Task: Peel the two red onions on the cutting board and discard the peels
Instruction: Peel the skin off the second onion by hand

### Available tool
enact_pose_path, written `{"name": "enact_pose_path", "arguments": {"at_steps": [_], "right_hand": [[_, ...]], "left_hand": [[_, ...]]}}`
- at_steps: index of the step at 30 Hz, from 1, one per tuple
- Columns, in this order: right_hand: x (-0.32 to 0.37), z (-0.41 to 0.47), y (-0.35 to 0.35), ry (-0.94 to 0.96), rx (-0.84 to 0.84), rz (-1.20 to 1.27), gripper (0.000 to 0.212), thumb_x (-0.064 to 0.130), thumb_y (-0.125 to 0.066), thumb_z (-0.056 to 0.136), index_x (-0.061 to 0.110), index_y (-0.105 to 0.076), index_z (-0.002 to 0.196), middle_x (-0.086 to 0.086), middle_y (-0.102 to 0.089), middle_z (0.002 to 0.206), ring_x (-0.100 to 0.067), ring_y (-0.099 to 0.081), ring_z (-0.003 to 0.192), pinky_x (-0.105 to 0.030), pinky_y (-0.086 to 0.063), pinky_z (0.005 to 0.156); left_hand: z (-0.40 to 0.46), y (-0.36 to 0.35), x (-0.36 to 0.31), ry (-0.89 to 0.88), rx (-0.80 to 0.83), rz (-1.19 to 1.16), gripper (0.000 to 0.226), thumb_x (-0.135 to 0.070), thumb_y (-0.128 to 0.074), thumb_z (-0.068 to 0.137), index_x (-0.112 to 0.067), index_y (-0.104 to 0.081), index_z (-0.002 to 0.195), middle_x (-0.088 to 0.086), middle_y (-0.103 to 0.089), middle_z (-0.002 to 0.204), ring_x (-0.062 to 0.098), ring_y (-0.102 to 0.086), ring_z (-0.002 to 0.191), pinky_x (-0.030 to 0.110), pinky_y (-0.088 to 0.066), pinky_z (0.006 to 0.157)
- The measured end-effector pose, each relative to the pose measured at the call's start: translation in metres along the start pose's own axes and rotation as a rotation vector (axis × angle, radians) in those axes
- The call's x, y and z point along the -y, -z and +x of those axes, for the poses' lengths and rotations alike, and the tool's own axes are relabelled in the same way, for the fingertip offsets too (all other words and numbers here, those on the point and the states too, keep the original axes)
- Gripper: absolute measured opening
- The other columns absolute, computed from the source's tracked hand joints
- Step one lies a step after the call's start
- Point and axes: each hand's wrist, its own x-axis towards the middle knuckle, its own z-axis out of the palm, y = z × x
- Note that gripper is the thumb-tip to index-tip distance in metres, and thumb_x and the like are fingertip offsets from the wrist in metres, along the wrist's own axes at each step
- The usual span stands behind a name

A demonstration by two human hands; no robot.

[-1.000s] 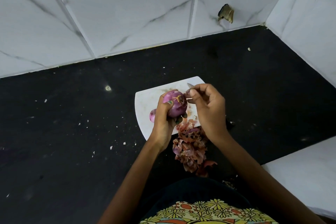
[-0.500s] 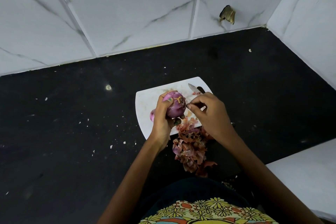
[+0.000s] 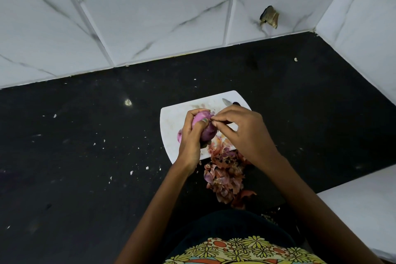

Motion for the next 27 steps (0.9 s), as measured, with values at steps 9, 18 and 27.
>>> {"name": "enact_pose_path", "arguments": {"at_steps": [9, 18, 27], "right_hand": [[-0.003, -0.004, -0.01, 0.134, -0.045, -0.195, 0.018, 0.015, -0.054, 0.085, 0.002, -0.067, 0.084, -0.009, -0.066, 0.083, -0.02, -0.063, 0.074, -0.03, -0.054, 0.065], [-0.004, -0.01, -0.007, -0.176, -0.144, 0.185, 0.014, 0.008, -0.061, 0.09, 0.003, -0.071, 0.098, -0.004, -0.069, 0.091, -0.008, -0.063, 0.087, -0.013, -0.048, 0.077], [-0.005, -0.008, -0.008, 0.124, -0.041, -0.195, 0.015, 0.012, -0.061, 0.087, 0.003, -0.072, 0.092, -0.008, -0.071, 0.086, -0.018, -0.068, 0.077, -0.029, -0.056, 0.068]], "left_hand": [[0.001, -0.001, 0.003, -0.003, 0.024, 0.02, 0.028, -0.036, -0.043, 0.081, -0.027, -0.058, 0.103, 0.004, -0.061, 0.107, 0.012, -0.057, 0.089, 0.022, -0.047, 0.063], [0.001, -0.003, -0.002, 0.009, -0.004, -0.063, 0.035, -0.04, -0.041, 0.08, -0.021, -0.056, 0.107, 0.003, -0.061, 0.099, 0.008, -0.059, 0.069, 0.017, -0.043, 0.05], [-0.002, -0.004, -0.004, -0.024, -0.046, 0.017, 0.036, -0.038, -0.044, 0.079, -0.02, -0.056, 0.107, 0.002, -0.06, 0.108, 0.015, -0.059, 0.086, 0.015, -0.047, 0.055]]}}
